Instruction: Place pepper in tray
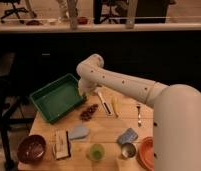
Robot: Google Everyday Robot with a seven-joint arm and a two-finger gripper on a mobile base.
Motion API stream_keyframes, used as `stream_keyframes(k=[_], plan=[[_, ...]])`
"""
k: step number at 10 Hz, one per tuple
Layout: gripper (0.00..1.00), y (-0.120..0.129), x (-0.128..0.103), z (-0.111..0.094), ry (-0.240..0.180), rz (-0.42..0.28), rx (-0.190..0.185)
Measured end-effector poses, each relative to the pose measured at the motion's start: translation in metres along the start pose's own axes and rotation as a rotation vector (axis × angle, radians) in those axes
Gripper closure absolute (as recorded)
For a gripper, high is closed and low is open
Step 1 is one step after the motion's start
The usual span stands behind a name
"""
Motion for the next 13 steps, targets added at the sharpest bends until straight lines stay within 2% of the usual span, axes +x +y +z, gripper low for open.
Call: stream_keyframes(k=[4, 6, 8, 10, 13], plan=[[1.0, -0.034, -0.002, 0.013, -0.025, -0.057, 0.007], [1.0, -0.061, -0.009, 0.023, -0.046, -0.101, 0.009], [1.0, -0.074, -0.01, 0.028, -0.054, -0.12, 0.018], [1.0, -0.082, -0.008, 0.033, -0.046, -0.111, 0.046], [1.0, -0.093, -0.006, 0.041, -0.041, -0.048, 0.109]])
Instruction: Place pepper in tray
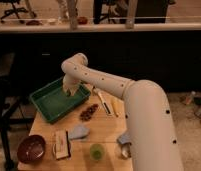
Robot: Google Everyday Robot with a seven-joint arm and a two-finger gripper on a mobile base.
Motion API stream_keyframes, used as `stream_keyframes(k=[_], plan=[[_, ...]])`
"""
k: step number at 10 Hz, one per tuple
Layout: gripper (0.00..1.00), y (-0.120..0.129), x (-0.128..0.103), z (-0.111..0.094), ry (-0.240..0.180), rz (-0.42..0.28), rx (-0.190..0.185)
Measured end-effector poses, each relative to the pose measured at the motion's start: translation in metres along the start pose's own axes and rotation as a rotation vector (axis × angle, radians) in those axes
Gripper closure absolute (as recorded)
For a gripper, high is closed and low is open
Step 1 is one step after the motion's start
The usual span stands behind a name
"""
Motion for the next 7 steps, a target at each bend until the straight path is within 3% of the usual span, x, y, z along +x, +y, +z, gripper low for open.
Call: stream_keyframes(k=[3, 7], plan=[[1.0, -0.007, -0.002, 0.012, -0.046, 0.063, 0.07], [1.0, -0.017, -0.013, 0.023, -0.13, 0.064, 0.107]])
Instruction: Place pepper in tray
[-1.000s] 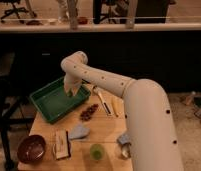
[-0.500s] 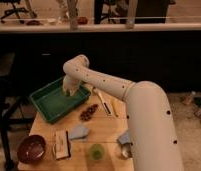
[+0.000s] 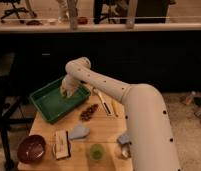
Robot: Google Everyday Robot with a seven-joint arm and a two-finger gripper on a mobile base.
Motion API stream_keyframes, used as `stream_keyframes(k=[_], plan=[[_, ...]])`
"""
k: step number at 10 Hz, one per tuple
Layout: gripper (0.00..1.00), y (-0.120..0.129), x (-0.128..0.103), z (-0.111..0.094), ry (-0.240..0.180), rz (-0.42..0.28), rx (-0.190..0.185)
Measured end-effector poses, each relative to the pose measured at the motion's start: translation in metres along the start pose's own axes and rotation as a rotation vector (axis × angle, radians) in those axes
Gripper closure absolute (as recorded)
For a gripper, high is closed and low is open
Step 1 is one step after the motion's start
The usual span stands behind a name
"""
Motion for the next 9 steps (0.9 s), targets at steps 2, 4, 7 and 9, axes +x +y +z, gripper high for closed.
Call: stream_keyframes(k=[2, 4, 7, 9], plan=[[1.0, -0.0029, -0.0031, 0.0047, -0.031, 0.002, 0.007], [1.0, -0.0044, -0.0044, 0.0082, -0.049, 0.004, 0.008], [0.9, -0.0043, -0.0046, 0.0085, -0.051, 0.004, 0.007], [0.68, -0.0045, -0.005, 0.0088, -0.051, 0.003, 0.007]])
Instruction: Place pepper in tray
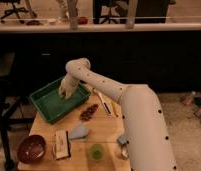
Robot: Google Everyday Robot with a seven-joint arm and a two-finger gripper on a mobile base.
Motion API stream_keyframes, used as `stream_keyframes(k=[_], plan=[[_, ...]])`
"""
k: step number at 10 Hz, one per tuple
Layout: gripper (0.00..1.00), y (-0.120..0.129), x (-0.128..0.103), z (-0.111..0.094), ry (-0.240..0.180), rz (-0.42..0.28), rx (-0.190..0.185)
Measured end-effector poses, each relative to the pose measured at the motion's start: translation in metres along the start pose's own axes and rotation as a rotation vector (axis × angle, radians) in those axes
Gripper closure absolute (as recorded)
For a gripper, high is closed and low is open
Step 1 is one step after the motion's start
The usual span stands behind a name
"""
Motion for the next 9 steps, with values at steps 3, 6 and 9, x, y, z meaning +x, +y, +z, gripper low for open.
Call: stream_keyframes(k=[3, 6, 9], plan=[[0.37, -0.0005, -0.0006, 0.0005, -0.001, -0.001, 0.0], [0.2, -0.0007, -0.0008, 0.0006, -0.001, -0.002, 0.0], [0.2, 0.0001, -0.0011, 0.0017, -0.002, -0.001, -0.001]])
